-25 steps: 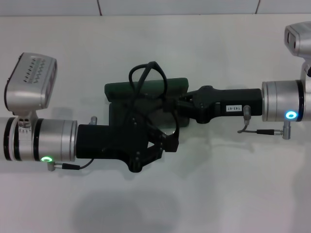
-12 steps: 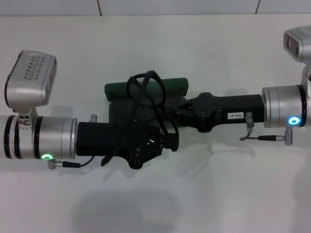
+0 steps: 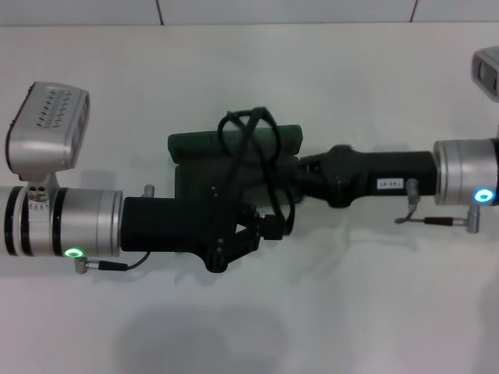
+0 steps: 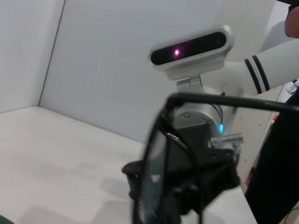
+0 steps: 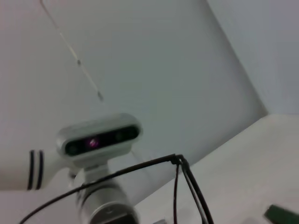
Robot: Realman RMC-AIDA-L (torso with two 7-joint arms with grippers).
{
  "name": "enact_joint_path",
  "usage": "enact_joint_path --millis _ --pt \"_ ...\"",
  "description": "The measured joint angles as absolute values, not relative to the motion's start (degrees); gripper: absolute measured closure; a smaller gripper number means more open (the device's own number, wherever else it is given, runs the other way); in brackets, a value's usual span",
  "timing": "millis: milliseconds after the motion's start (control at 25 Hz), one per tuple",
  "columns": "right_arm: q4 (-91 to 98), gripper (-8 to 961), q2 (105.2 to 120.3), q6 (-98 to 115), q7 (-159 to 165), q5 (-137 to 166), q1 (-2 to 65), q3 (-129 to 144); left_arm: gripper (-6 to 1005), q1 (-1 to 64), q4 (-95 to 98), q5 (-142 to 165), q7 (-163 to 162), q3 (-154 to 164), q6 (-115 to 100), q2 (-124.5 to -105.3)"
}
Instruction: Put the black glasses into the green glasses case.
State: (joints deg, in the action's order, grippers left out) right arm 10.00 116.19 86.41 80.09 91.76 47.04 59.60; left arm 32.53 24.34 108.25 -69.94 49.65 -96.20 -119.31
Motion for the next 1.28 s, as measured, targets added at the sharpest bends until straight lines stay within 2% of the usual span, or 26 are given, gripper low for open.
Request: enact_joint_path --millis 160,360,520,680,800,960,1160,1280 --pt "14.1 896 116.00 86.2 80.5 89.3 43.2 59.4 998 32.3 24.4 108.2 -69.9 49.7 -97.1 -119.05" --pt "20.5 893 115.01 84.3 81.2 88.3 37.4 58.4 997 32.2 24.4 108.2 -69.6 49.7 -97.9 -118.70" --pt "24.1 891 113.64 81.7 81.3 88.6 33.0 56.8 997 32.1 24.5 108.2 -69.4 49.7 -99.2 -118.45" --pt "23.9 889 111.31 80.2 81.2 88.8 30.9 56.6 997 32.3 24.6 108.2 -69.3 49.7 -100.2 -118.45" --pt "24.1 888 110.90 79.2 80.8 88.9 30.3 56.9 997 32.4 24.6 107.1 -69.3 49.7 -100.9 -118.43" --pt "24.3 886 111.73 78.9 79.6 92.0 31.1 57.3 996 32.2 24.5 104.2 -69.3 49.7 -102.3 -118.34" --pt "24.9 883 114.19 78.4 78.1 95.0 32.7 57.4 996 32.2 24.3 103.2 -69.3 49.7 -102.3 -118.30" --pt "25.2 882 115.16 78.0 77.0 95.3 33.5 57.8 996 32.2 24.3 103.4 -69.3 49.7 -102.2 -118.45"
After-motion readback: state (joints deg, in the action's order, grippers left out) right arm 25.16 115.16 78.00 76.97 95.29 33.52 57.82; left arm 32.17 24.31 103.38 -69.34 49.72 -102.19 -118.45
